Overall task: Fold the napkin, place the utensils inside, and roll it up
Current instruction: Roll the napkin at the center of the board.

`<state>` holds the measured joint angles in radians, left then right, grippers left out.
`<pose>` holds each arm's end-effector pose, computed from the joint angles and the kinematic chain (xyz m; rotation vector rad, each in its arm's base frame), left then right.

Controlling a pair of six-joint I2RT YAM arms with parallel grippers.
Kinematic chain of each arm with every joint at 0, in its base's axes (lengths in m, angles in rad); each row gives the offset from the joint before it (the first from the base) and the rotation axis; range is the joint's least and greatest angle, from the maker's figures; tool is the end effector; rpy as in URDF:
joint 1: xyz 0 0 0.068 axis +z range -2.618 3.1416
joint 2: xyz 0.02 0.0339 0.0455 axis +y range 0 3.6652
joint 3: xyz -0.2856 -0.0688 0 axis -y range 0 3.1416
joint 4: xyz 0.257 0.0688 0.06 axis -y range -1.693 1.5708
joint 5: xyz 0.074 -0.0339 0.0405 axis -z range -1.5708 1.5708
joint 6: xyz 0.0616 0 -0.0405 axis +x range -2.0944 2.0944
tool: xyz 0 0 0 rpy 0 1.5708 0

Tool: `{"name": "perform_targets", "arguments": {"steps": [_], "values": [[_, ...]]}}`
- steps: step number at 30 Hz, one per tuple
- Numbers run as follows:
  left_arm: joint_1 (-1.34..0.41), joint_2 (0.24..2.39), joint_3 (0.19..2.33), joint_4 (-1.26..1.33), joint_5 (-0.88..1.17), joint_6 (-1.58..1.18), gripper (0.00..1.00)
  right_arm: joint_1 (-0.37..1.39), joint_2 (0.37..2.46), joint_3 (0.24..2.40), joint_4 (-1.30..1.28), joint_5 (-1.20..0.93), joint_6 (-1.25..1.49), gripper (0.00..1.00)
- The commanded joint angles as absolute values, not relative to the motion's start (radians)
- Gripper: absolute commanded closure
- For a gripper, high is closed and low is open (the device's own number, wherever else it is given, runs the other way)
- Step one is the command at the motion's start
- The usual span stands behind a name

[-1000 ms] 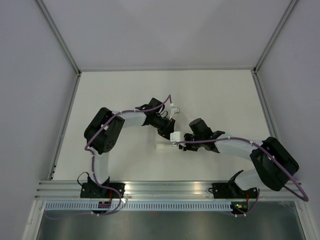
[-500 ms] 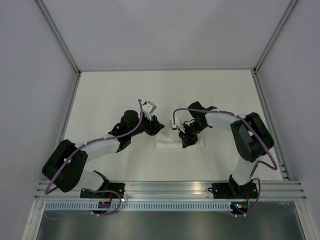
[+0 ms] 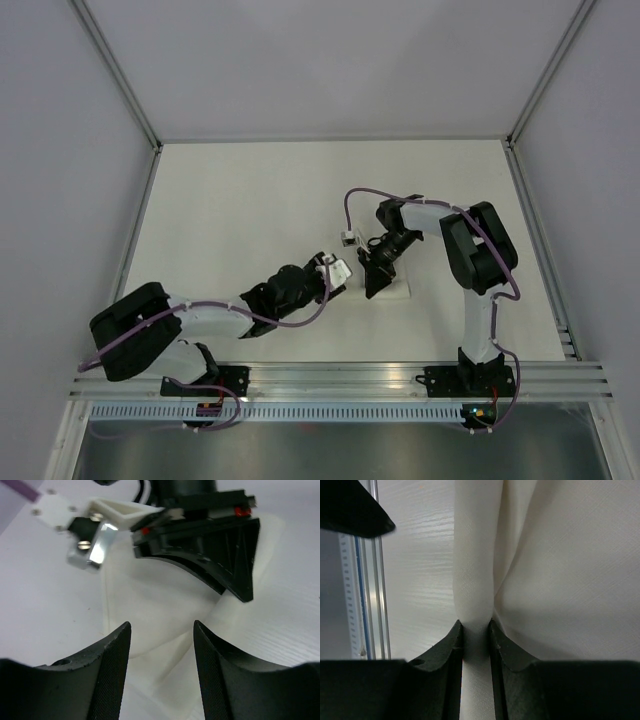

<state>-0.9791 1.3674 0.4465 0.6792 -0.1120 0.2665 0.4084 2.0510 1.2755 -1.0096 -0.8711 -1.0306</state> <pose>0.1713 -0.2426 0.1925 1.0009 1.5314 -0.4034 0.3055 0.1836 0.1187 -1.7203 2.1737 1.3177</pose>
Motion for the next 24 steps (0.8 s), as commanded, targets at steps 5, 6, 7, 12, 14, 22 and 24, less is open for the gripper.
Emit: {"name": "perform_targets", "arguments": {"steps": [5,6,7,12,14,22,24], "values": [[-1.147,1.604,0.555,0.672,-0.203,0.557,0.41,0.407,2.146,1.269,-1.037,-0.752,-1.103,0.89],[-1.164,1.621,0.567,0.657,-0.193,0.561,0.41,0.407,2.146,1.269,-1.037,-0.750,-1.101,0.90],[-1.170,1.637,0.577,0.646,-0.180,0.571,0.41,0.407,2.148,1.269,-1.032,-0.747,-1.097,0.89],[-1.190,1.687,0.618,0.614,-0.140,0.580,0.40,0.403,2.151,1.270,-1.028,-0.742,-1.086,0.90],[-1.190,1.701,0.632,0.600,-0.127,0.581,0.40,0.403,2.152,1.272,-1.029,-0.742,-1.085,0.90],[-1.193,1.793,0.676,0.545,-0.100,0.623,0.45,0.402,2.163,1.282,-1.029,-0.741,-1.074,0.90],[-1.198,1.805,0.680,0.526,-0.103,0.629,0.50,0.402,2.164,1.282,-1.029,-0.739,-1.074,0.90]]}}
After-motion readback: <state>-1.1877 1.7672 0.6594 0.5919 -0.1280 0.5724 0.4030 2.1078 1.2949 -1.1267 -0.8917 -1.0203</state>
